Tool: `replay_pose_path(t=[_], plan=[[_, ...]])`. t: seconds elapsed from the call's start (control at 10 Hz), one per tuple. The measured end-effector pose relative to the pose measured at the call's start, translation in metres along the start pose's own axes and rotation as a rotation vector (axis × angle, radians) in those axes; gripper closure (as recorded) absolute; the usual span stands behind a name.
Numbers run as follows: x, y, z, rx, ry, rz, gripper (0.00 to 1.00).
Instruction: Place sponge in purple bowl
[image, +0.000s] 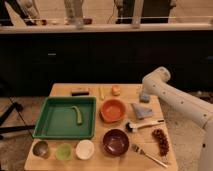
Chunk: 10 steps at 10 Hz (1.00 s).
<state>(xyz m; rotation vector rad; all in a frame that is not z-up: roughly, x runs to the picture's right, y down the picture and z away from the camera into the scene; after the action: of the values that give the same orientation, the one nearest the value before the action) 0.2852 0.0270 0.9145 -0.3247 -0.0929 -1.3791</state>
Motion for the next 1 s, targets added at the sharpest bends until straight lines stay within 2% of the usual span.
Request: replay_pose_path(t=[0.2,1.0], plan=[[0.007,0.003,0.016,-0.002,-0.022,0.021,0.2],[0.015,-0.013,0.063,-0.015,-0.105,0.03,0.2]])
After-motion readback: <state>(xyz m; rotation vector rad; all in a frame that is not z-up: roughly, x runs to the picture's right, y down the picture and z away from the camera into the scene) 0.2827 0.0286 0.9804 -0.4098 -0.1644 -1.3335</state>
